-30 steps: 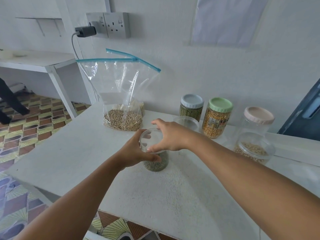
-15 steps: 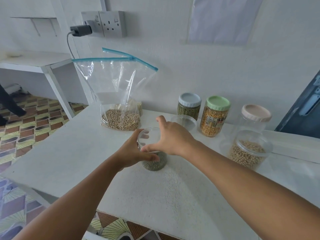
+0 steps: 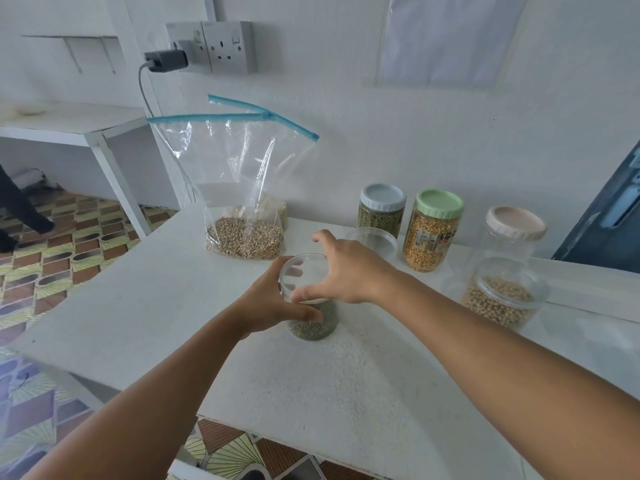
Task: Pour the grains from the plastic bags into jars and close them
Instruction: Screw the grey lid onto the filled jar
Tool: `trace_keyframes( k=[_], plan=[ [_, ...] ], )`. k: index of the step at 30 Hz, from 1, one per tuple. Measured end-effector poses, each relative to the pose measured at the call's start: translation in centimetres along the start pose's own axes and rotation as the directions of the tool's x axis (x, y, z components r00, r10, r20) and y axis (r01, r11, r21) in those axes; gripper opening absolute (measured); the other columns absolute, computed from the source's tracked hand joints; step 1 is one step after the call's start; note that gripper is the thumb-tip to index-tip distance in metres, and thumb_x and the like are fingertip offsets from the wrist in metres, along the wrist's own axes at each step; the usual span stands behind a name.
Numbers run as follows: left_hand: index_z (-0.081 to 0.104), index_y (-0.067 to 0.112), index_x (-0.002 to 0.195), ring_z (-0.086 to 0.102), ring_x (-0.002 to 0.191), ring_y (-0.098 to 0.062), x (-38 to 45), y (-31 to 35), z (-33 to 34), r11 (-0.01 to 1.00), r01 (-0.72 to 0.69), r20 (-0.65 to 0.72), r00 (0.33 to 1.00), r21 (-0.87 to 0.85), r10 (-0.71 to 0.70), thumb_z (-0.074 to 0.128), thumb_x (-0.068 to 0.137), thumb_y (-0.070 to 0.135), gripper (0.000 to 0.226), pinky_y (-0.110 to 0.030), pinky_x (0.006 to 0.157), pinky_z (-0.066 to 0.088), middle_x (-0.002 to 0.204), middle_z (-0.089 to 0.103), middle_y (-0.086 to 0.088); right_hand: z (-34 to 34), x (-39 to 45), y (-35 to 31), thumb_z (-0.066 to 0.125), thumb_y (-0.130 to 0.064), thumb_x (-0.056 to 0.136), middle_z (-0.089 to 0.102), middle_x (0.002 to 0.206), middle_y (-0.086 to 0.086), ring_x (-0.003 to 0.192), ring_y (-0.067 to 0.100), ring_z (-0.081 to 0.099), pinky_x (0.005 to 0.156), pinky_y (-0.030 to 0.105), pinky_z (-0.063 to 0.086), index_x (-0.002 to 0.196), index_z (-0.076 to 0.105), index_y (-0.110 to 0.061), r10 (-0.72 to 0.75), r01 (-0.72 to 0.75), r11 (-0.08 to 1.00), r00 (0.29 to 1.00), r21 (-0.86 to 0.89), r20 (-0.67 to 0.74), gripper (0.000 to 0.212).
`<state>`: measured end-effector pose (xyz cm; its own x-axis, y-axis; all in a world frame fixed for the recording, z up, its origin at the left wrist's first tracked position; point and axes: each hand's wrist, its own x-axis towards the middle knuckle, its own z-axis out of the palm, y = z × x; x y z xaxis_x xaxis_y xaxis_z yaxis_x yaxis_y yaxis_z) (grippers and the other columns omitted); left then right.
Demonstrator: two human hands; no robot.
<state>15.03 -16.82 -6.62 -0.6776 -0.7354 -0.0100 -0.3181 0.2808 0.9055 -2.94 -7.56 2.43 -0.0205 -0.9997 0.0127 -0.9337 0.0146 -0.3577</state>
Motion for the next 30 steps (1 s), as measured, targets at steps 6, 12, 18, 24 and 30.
trace_keyframes(
  k=[6,12,18,24,30],
  plan=[
    [0.041,0.040,0.146,0.059,0.119,-0.011,-0.1,0.0,0.4,1.000,-0.008,-0.032,0.999,-0.002,0.007,0.100,0.050,0.046,0.112,-0.037,0.094,0.056,0.136,0.052,0.012,0.8,-0.5,-0.1,0.079,-0.070,0.073,0.061,0.131,0.011,0.120,0.029,0.060,0.092,0.038,0.051,0.159,0.020,-0.020,0.009,-0.009,1.000,1.000,0.030,-0.010,0.115],
    [0.044,0.040,0.144,0.059,0.119,-0.008,0.1,-0.1,0.6,1.000,-0.011,-0.054,0.998,0.009,0.012,0.101,0.047,0.047,0.114,-0.036,0.095,0.056,0.135,0.054,0.013,1.8,-0.7,-0.4,0.080,-0.074,0.066,0.060,0.097,-0.002,0.094,0.022,0.060,0.074,0.037,0.050,0.143,0.032,-0.017,0.063,-0.057,0.997,0.990,0.051,-0.128,0.107],
    [0.044,0.037,0.144,0.059,0.120,-0.008,0.1,-0.1,0.8,1.000,-0.023,-0.058,0.998,0.015,0.024,0.101,0.046,0.047,0.114,-0.033,0.092,0.053,0.135,0.054,0.012,2.6,-0.9,-0.3,0.078,-0.077,0.064,0.063,0.101,0.001,0.098,0.025,0.058,0.073,0.037,0.048,0.139,0.036,-0.017,0.099,-0.093,0.995,0.974,0.041,-0.202,0.105],
    [0.042,0.037,0.144,0.059,0.119,-0.010,-0.1,0.2,0.7,0.999,-0.014,-0.035,0.999,0.036,0.016,0.104,0.050,0.041,0.112,-0.039,0.095,0.056,0.134,0.054,0.013,2.8,-1.1,0.0,0.071,-0.081,0.069,0.059,0.136,0.007,0.128,0.028,0.049,0.100,0.041,0.049,0.146,0.046,-0.014,0.106,-0.104,0.994,0.980,0.020,-0.168,0.104],
    [0.042,0.036,0.145,0.060,0.118,-0.009,-0.7,0.6,1.0,0.998,-0.013,-0.064,0.998,0.058,0.017,0.100,0.040,0.056,0.121,-0.041,0.098,0.055,0.134,0.054,0.012,2.8,-1.4,-0.5,0.071,-0.081,0.067,0.059,0.136,0.007,0.128,0.026,0.050,0.102,0.041,0.049,0.144,0.051,-0.016,0.123,-0.124,0.992,0.976,0.006,-0.178,0.104]
  ],
)
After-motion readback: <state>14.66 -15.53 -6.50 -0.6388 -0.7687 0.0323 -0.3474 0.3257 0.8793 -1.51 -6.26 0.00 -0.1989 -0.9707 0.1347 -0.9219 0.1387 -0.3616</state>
